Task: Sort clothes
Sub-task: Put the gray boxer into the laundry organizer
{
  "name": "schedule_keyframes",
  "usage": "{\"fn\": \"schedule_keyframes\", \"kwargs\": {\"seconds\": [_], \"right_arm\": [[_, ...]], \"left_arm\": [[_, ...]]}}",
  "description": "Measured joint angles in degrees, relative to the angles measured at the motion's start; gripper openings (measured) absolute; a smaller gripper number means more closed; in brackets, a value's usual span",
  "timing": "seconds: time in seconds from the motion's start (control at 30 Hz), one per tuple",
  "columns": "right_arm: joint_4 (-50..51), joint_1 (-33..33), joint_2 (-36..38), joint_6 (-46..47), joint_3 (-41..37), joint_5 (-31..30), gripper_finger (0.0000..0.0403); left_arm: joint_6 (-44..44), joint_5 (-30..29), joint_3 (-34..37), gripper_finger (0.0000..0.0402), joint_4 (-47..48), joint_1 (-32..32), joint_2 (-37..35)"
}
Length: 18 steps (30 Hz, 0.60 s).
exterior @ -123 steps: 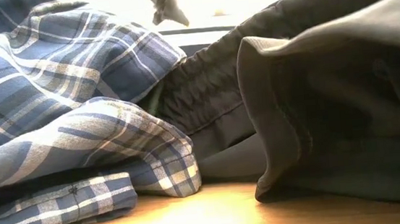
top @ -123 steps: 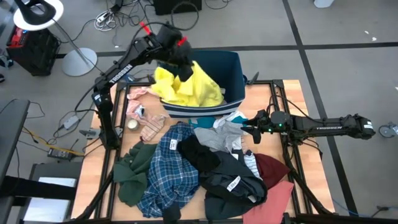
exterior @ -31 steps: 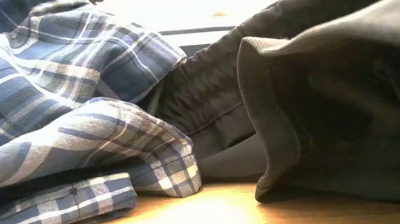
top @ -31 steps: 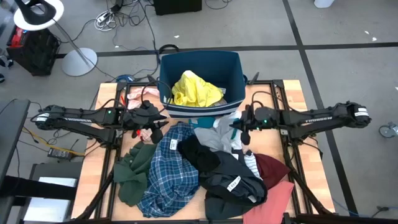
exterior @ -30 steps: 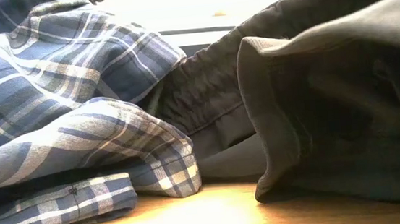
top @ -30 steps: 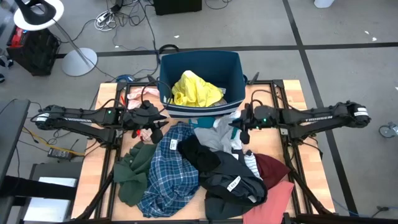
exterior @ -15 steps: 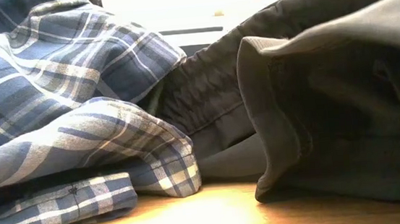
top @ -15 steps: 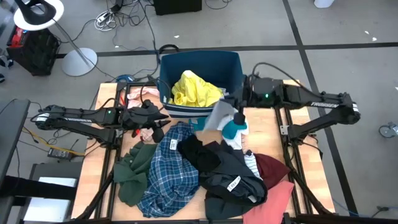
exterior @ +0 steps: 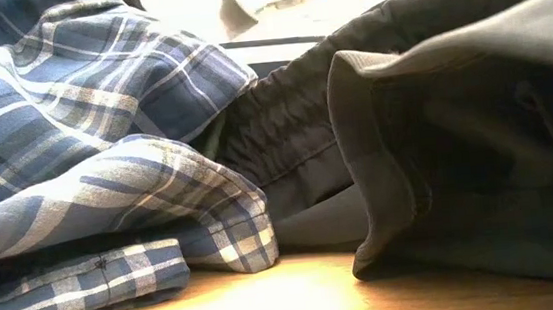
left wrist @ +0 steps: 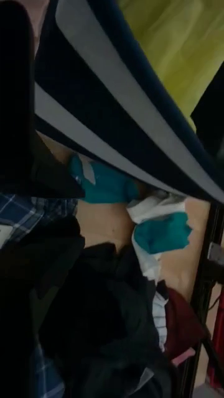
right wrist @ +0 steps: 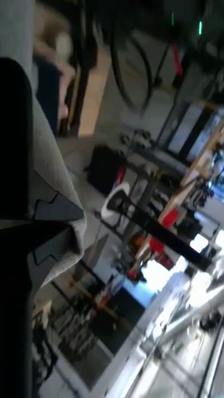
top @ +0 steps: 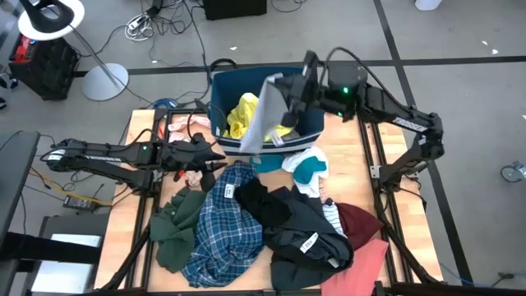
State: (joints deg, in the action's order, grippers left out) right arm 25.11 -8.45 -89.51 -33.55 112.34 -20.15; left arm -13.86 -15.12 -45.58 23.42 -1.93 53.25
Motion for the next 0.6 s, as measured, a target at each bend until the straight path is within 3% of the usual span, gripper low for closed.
{"fn": "schedule_keyframes", "kwargs": {"seconds": [0.17, 0.4, 0.6], "right_arm": [[0.57, -3.82, -3.55, 2.32, 3.78, -0.04, 0.0001], [15.78, -10.37, -7.39, 21.66, 3.78, 0.7, 0.0009], [29.93, -17.57, -11.43, 33.54, 3.73, 14.99, 0.0039]], "left_arm": [[0.09, 1.28, 0.0, 0.0117, 0.49, -0.11, 0.0], [1.59, 1.72, 0.0, 0.0117, 0.96, -2.19, 0.0], [0.31, 0.43, 0.0, 0.0117, 1.02, -3.97, 0.0]]}}
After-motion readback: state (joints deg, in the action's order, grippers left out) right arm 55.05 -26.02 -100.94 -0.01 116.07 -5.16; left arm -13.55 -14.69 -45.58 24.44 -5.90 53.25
